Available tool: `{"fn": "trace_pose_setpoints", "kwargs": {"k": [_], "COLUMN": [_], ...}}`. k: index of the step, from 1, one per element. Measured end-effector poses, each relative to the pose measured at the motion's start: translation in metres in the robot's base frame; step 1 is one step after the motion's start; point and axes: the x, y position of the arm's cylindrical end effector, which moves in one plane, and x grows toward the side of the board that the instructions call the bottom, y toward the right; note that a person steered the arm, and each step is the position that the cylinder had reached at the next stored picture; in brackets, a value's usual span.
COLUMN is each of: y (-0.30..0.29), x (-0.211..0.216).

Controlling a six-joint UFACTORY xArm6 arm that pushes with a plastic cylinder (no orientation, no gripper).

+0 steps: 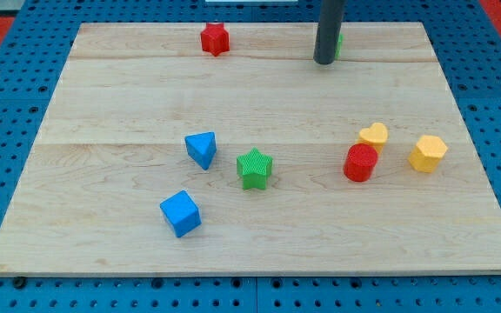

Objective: Push the yellow hexagon to the yellow heart

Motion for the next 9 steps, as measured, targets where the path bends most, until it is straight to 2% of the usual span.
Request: {"fn": "trace_pose_setpoints", "kwargs": {"k": [5, 6, 8, 9], "y": [0.001, 0.004, 0.095, 0.129], "x": [-0.019, 0.000, 0.056, 0.098]}}
